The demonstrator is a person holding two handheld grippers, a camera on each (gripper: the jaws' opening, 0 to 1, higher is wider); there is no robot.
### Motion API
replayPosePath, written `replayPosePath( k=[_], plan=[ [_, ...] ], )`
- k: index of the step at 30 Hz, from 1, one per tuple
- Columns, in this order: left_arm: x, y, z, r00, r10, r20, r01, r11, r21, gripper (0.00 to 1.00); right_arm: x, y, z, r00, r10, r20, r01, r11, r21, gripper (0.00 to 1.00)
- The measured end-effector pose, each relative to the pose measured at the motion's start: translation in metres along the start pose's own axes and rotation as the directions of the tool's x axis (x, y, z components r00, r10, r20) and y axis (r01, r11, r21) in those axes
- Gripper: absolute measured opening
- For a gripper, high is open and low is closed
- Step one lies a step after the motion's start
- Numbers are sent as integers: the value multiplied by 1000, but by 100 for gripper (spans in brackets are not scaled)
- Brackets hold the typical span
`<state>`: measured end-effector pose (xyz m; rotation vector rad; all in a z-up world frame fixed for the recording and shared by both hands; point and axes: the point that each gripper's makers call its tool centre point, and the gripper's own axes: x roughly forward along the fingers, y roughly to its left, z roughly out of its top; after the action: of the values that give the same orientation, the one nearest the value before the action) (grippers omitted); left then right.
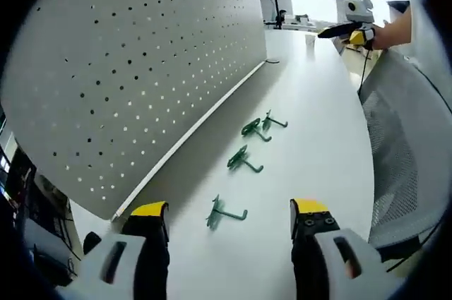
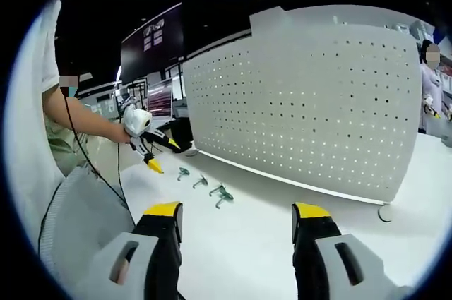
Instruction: Insert the hook assembly into the mounting plate slot until the hook locks in place.
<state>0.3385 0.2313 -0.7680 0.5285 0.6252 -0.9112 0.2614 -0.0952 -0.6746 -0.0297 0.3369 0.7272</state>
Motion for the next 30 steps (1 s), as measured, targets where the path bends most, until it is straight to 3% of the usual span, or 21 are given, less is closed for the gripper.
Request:
replayPosePath(
  k=[16, 22, 30],
  plan=[
    [13, 3, -12, 991, -83, -101, 90, 993, 73, 67, 0, 1, -4, 1000, 11, -11, -11, 1000, 7, 60],
    [18, -3, -20, 981, -125, -149, 141, 984, 105, 65, 0, 2, -5, 1000, 15, -17, -15, 1000, 6, 59],
    [21, 3, -21, 977, -145, -159, 163, 980, 109, 64, 2, 3, -7, 999, 26, -28, -26, 1000, 6, 59]
  ],
)
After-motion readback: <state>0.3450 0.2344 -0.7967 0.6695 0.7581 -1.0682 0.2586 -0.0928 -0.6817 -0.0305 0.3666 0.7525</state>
